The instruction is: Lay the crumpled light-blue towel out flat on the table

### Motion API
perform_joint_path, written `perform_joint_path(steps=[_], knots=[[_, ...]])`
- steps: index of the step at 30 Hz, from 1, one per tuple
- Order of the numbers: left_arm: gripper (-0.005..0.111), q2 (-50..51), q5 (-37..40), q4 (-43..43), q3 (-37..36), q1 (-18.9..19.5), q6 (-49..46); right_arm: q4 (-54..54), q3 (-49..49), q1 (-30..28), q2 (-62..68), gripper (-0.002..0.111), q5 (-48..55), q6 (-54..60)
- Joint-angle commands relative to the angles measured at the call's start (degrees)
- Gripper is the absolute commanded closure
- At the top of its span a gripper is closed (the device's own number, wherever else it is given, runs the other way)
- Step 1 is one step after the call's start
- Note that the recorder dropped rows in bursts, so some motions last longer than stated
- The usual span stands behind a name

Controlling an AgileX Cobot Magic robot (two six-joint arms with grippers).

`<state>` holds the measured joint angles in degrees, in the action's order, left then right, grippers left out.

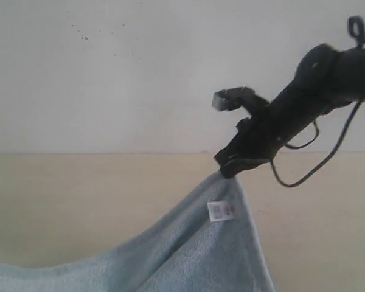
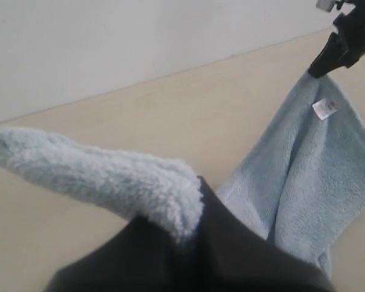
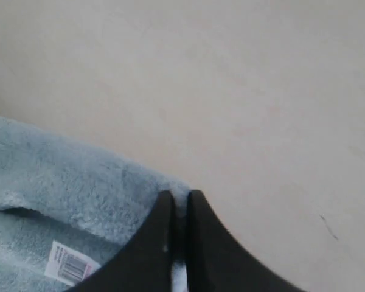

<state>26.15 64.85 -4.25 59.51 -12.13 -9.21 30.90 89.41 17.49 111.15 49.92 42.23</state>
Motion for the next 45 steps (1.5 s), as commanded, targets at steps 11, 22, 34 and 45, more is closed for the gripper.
perform_joint_path(steps=[11, 22, 34, 45], knots=[[0.102, -8.1, 0.21, 2.25, -0.11, -0.47, 1.7, -4.28, -16.5, -14.78, -38.39, 0.108, 5.61, -1.66], [0.102, -11.61, 3.31, 6.75, -0.23, -0.47, 3.36, -26.95, -17.51, -13.35, -55.74, 0.108, 9.16, -19.33], [0.102, -8.24, 0.26, 20.97, -12.02, -3.76, 8.32, -48.35, -24.18, -7.62, -61.27, 0.108, 9.27, -29.68], [0.102, 14.51, -21.28, 22.98, -17.49, -3.76, 9.21, -47.39, -26.29, -7.04, -45.72, 0.108, -5.12, -29.8]])
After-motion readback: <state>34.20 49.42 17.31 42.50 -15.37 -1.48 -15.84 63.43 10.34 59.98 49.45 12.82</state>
